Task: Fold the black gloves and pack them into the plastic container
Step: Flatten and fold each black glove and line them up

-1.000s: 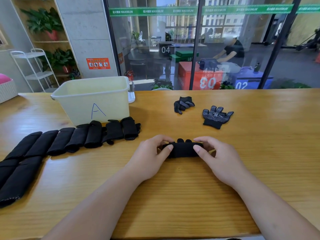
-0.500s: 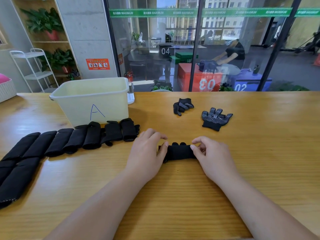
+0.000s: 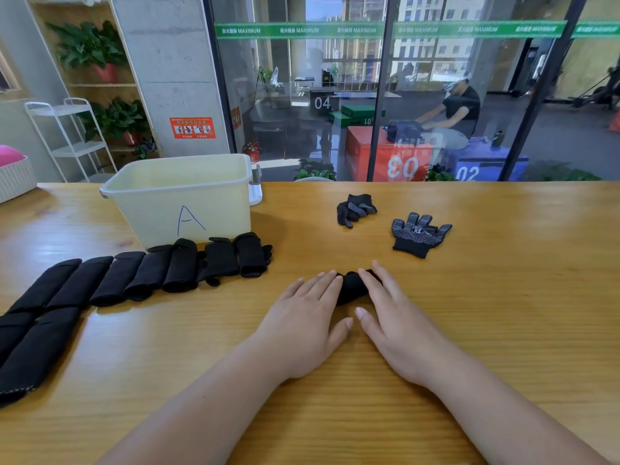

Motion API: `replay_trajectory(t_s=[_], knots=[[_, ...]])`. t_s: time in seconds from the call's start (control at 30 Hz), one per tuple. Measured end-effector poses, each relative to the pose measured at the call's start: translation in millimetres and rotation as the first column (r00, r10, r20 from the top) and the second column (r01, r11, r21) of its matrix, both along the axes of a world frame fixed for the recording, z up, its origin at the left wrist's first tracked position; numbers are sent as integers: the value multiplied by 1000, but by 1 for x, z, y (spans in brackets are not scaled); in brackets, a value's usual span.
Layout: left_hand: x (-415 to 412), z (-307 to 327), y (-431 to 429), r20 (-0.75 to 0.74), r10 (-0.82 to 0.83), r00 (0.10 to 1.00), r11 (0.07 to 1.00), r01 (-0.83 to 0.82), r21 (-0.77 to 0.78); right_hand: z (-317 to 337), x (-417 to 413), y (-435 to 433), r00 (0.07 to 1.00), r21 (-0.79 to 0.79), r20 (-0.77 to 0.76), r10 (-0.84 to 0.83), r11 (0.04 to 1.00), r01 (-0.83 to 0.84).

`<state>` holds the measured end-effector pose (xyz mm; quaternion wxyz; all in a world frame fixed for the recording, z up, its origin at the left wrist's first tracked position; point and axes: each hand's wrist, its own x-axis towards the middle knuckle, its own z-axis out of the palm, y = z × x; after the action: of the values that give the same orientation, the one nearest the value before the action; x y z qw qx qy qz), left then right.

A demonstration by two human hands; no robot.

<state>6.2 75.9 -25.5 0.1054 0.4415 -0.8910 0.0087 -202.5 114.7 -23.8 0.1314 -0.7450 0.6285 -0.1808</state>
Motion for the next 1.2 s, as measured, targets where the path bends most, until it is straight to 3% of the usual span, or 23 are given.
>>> replay_trajectory(t_s=[0.1, 0.17, 0.27, 0.43, 0.67, 0.93, 1.2], knots=[[-1, -1, -5, 18, 4, 1000, 1000, -4, 17, -1, -1, -9, 978, -45, -193, 77, 995, -87], [-1, -2, -8, 24, 1, 1000, 1000, -2, 28, -2, -3, -15, 969, 1, -215, 125, 992, -128], [1, -2, -12, 3, -7, 1000, 999, 7, 35, -5, -7, -21, 978, 21, -150, 144, 990, -142], [16, 5, -15, -25, -16, 1000, 999, 15, -35, -1, -8, -17, 990, -158, -33, 135, 978, -138], [61, 14, -7, -180, 41, 983, 999, -42, -3, 11, 26, -13, 960, -118, 137, 243, 967, -228], [120, 27, 19, -195, 109, 975, 994, -103, 42, 12, 98, -21, 929, -106, 148, 338, 940, -325], [187, 30, 49, -208, 284, 936, 959, -281, 45, 11, 177, -16, 880, -92, 161, 447, 894, -438]])
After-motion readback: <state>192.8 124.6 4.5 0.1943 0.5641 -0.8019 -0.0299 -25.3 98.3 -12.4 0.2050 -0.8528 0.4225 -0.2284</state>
